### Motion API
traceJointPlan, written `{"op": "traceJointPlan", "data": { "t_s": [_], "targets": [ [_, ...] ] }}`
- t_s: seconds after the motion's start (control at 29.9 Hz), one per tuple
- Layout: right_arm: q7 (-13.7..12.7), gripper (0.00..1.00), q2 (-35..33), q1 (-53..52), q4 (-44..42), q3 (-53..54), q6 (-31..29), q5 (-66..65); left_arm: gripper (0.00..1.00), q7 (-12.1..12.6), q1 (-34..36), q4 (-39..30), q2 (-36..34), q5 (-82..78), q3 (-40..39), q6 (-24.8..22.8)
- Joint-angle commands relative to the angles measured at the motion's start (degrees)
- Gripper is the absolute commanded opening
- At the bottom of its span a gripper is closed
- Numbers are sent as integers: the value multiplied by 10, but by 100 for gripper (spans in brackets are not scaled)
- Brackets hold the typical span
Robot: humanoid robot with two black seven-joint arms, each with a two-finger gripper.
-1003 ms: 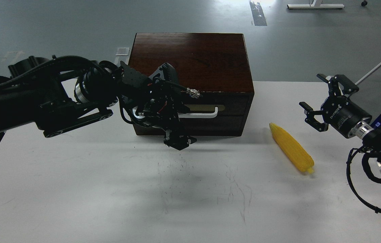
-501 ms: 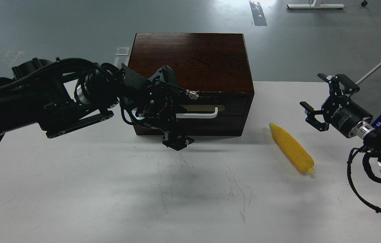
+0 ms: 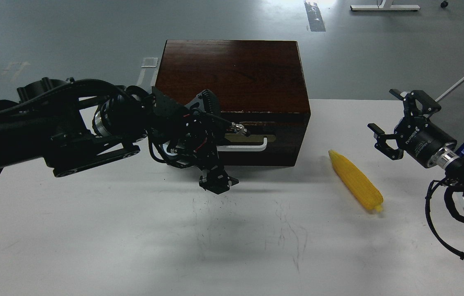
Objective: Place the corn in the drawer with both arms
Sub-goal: 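Pull the drawer toward the robot with the left gripper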
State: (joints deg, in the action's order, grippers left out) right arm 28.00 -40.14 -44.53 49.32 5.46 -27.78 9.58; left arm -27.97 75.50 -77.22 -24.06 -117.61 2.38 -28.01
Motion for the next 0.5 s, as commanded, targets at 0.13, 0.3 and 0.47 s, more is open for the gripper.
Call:
{"op": "traceJointPlan", "data": {
  "t_s": [0.13, 0.3, 0.47],
  "targets": [
    [0, 100, -1, 1, 1, 0, 0, 0, 99, 0, 0, -77, -35, 16, 0, 0],
    [0, 100, -1, 1, 1, 0, 0, 0, 99, 0, -1, -108, -51, 16, 11, 0],
    [0, 100, -1, 1, 1, 0, 0, 0, 99, 0, -1, -112, -56, 16, 12, 0]
  ]
}}
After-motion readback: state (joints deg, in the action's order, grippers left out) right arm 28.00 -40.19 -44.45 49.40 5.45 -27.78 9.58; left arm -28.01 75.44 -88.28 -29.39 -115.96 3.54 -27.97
